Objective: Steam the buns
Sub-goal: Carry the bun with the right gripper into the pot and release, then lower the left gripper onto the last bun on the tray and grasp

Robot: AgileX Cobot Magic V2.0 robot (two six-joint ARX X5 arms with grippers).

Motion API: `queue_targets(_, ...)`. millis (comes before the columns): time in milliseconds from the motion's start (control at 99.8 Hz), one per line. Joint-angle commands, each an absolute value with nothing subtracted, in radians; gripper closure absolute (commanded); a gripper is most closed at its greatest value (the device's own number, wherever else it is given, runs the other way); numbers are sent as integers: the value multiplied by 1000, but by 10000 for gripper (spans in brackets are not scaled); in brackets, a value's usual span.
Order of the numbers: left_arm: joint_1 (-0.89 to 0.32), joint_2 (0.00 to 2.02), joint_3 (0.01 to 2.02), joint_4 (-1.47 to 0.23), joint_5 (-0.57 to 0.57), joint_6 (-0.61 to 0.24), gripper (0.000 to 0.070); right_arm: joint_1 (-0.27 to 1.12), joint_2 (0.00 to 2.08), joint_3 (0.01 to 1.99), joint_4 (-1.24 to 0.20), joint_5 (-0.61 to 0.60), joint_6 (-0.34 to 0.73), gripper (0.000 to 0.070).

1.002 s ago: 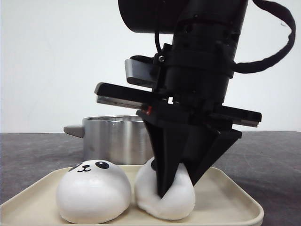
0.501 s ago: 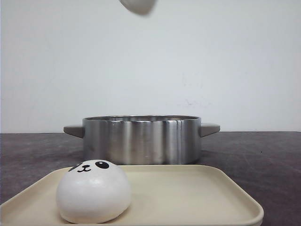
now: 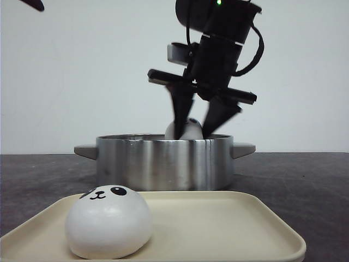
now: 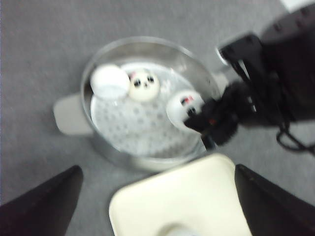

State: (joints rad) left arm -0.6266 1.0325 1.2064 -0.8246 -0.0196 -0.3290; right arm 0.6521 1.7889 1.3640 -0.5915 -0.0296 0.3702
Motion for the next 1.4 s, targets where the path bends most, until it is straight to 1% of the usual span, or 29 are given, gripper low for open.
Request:
queue_targets(0, -652, 1041, 1190, -824, -15, -331, 104, 657, 1800, 1376, -576, -27, 362, 183)
queue_targets(110, -681, 1041, 1118, -818, -15, -348, 105, 656, 1797, 1380, -570, -28, 362, 183)
queue_targets(190, -693, 1041, 1054, -799, -15, -370, 105, 649, 1789, 1400, -603, -29, 358, 185)
queue_targets(210, -696, 1041, 1034, -789, -14, -376, 106, 649, 1786, 1409, -617, -28, 358, 192)
queue_targets(230, -698, 1041, 1022, -783, -11, -381, 107, 649, 1782, 1417, -631, -27, 358, 214)
queue_targets(250, -700, 1041, 1006, -774, -6, -385, 107, 649, 1778, 1427, -643, -27, 358, 265)
queue_targets(270, -701, 1041, 989, -763, 0, -388, 108, 649, 1773, 1436, -657, -27, 358, 347)
queue_targets(290, -702, 1042, 974, -752, 10, -389, 108, 649, 1765, 1446, -670, -27, 357, 461)
queue_targets(320, -703, 1044, 952, -735, 27, -394, 108, 649, 1749, 1459, -691, -26, 355, 670)
queue_targets(330, -703, 1047, 943, -730, 38, -398, 108, 650, 1743, 1463, -697, -26, 353, 700)
queue_targets(351, -703, 1048, 935, -725, 48, -402, 108, 650, 1731, 1471, -704, -26, 347, 700)
queue_targets(361, -703, 1050, 930, -722, 55, -405, 108, 651, 1725, 1475, -706, -26, 346, 677)
queue_targets(371, -703, 1052, 925, -719, 60, -407, 108, 652, 1718, 1479, -706, -26, 347, 670)
queue_targets(391, -703, 1056, 916, -714, 76, -410, 108, 653, 1702, 1486, -706, -27, 347, 685)
queue_targets(481, -710, 1090, 892, -708, 126, -412, 108, 670, 1620, 1510, -689, -27, 358, 685)
queue_targets(611, -738, 1174, 889, -709, 145, -411, 107, 701, 1483, 1539, -649, -27, 363, 685)
queue_targets(741, -767, 1282, 889, -696, 193, -409, 108, 739, 1358, 1556, -585, -23, 367, 688)
queue_targets(911, -802, 1419, 889, -663, 198, -410, 107, 757, 1245, 1560, -533, 3, 394, 688)
queue_targets(1082, -826, 1507, 889, -630, 200, -410, 108, 757, 1188, 1560, -551, 33, 393, 688)
queue_targets(1262, -848, 1566, 889, -611, 199, -410, 114, 757, 1176, 1560, -591, 54, 393, 688)
queue_targets(1282, -850, 1571, 889, -610, 199, -410, 125, 757, 1176, 1560, -594, 54, 393, 688)
queue_targets(1322, -853, 1578, 889, -609, 198, -410, 194, 757, 1176, 1560, -599, 54, 393, 688)
queue_targets(1332, -854, 1580, 889, -608, 197, -410, 234, 757, 1176, 1560, -600, 54, 393, 688)
queue_targets(1342, -854, 1581, 889, -608, 197, -410, 250, 757, 1176, 1560, -601, 54, 393, 688)
queue_targets(1352, -854, 1582, 889, -608, 196, -410, 281, 757, 1176, 1560, -602, 54, 393, 688)
queue_targets(1372, -857, 1583, 889, -608, 194, -410, 376, 757, 1176, 1560, -605, 54, 393, 688)
queue_targets(1382, -858, 1583, 889, -608, 192, -409, 397, 757, 1176, 1560, -605, 54, 393, 688)
queue_targets(1392, -859, 1583, 889, -608, 191, -408, 438, 757, 1176, 1560, -606, 54, 393, 688)
